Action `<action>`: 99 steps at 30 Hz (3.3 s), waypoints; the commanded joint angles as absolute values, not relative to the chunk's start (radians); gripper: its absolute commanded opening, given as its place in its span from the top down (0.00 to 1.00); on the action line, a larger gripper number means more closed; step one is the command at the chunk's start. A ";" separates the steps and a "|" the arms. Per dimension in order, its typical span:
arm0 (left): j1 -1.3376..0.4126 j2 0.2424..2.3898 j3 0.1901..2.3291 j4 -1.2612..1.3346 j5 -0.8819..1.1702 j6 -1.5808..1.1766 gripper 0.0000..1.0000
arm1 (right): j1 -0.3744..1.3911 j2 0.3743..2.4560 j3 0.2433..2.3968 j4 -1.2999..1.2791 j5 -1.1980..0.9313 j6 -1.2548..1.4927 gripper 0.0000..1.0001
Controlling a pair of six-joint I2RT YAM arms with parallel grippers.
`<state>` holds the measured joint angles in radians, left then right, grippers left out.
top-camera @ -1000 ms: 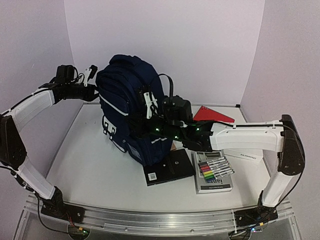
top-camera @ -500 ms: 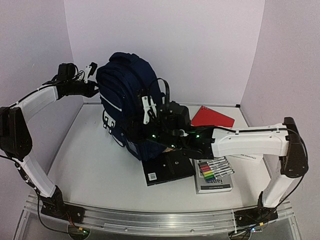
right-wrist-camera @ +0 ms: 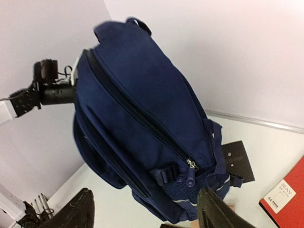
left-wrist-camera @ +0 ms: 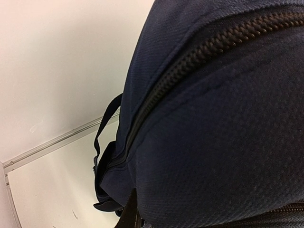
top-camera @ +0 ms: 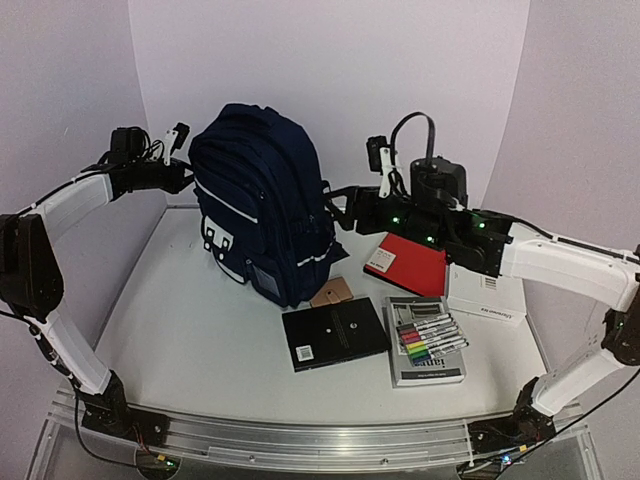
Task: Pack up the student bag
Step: Adjust the student bag at the center of the board.
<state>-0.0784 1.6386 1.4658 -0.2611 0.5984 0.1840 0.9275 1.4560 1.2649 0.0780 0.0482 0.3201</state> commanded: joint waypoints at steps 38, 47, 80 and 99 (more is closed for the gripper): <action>-0.079 1.677 1.612 -0.357 0.615 0.211 1.00 | 0.807 1.950 1.580 -0.091 -0.085 0.270 0.70; -0.080 1.629 1.591 -0.359 0.530 0.071 0.40 | 0.807 1.874 1.545 -0.031 -0.159 0.371 1.00; -0.081 1.556 1.535 -0.324 0.853 -0.496 0.00 | 0.988 1.730 1.523 -0.009 -0.152 0.504 1.00; -0.183 1.369 1.408 -0.662 0.680 -0.058 0.00 | 1.015 1.735 1.434 0.074 0.110 0.761 1.00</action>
<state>-0.1103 1.4792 1.4877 -0.5320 0.6953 -0.1878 1.0195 1.8023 1.4303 -0.0379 0.0216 0.7069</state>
